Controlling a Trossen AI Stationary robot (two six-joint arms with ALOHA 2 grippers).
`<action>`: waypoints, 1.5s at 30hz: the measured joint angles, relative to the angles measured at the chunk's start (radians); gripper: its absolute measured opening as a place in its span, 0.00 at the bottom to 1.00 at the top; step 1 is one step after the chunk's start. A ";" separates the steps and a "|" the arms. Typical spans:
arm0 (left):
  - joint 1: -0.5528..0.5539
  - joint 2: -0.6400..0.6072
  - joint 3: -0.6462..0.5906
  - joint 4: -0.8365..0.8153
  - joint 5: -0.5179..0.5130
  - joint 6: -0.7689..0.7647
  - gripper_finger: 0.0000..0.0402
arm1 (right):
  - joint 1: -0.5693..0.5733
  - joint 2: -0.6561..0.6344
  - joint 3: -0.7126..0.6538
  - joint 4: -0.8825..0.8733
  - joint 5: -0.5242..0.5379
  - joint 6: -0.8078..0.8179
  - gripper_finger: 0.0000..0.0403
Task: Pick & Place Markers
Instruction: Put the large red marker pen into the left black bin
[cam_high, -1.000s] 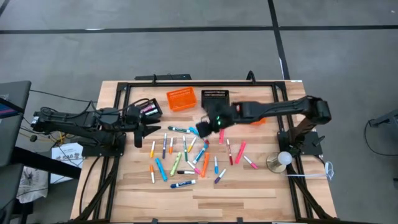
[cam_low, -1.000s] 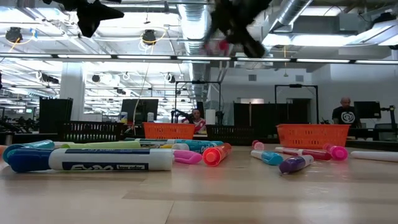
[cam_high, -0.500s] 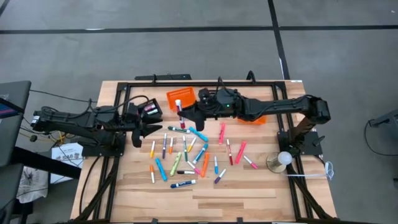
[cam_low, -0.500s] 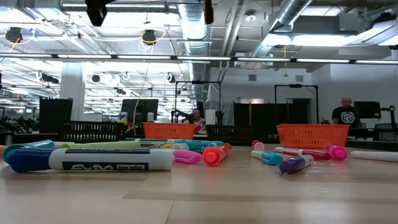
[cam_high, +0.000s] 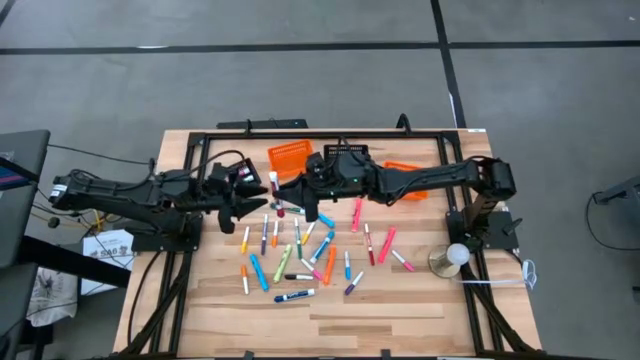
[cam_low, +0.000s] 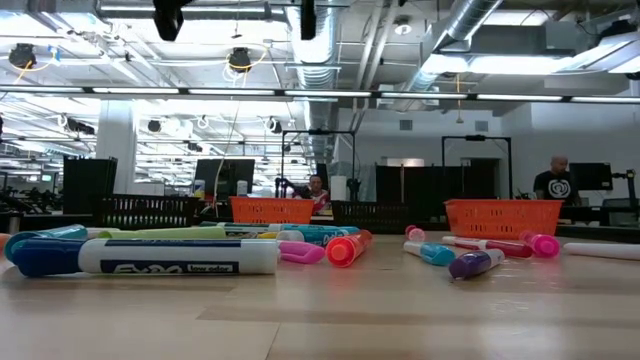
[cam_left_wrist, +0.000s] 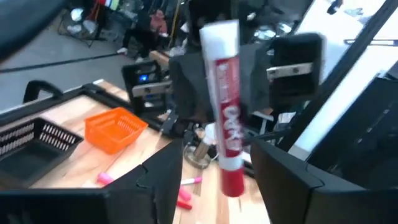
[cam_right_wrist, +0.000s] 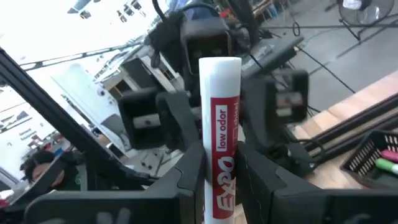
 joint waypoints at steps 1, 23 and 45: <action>0.000 0.015 0.000 0.006 0.001 -0.006 0.50 | 0.002 0.009 0.010 0.011 0.001 -0.004 0.15; -0.012 0.180 0.000 0.161 0.019 -0.032 0.56 | 0.001 0.013 0.013 -0.054 0.007 -0.026 0.15; 0.004 0.190 0.000 0.202 0.025 -0.029 0.17 | 0.001 0.012 0.013 -0.061 -0.013 -0.026 0.22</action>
